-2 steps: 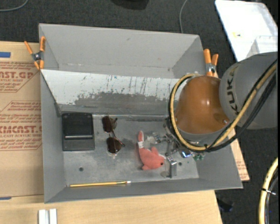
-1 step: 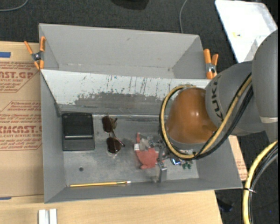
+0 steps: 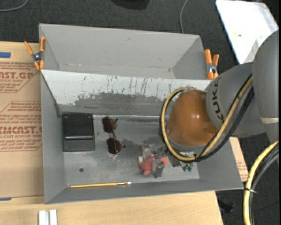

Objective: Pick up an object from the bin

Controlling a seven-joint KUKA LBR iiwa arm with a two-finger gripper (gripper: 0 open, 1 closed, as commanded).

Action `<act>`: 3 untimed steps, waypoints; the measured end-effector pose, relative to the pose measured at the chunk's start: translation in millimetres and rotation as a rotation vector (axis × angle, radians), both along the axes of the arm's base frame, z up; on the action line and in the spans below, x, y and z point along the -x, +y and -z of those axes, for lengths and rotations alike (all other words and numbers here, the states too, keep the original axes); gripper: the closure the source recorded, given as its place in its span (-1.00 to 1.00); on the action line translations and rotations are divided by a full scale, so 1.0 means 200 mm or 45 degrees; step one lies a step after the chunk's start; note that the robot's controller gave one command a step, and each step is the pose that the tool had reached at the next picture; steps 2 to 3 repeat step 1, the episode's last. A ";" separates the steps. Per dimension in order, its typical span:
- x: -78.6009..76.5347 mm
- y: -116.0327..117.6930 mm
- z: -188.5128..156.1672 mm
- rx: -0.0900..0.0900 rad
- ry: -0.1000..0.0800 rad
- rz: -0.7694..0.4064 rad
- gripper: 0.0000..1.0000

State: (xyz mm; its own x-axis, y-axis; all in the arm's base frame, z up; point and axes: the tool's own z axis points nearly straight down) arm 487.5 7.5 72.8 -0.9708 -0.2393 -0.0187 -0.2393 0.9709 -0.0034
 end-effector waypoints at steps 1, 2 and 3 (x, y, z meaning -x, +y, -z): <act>0.00 0.00 0.00 0.000 0.000 0.000 1.00; 0.00 0.00 0.00 0.000 0.000 0.000 1.00; 0.00 0.00 0.00 0.000 0.000 0.000 1.00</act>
Offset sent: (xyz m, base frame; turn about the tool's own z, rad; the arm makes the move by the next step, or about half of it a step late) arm 0.0001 -0.0001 0.0127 0.0001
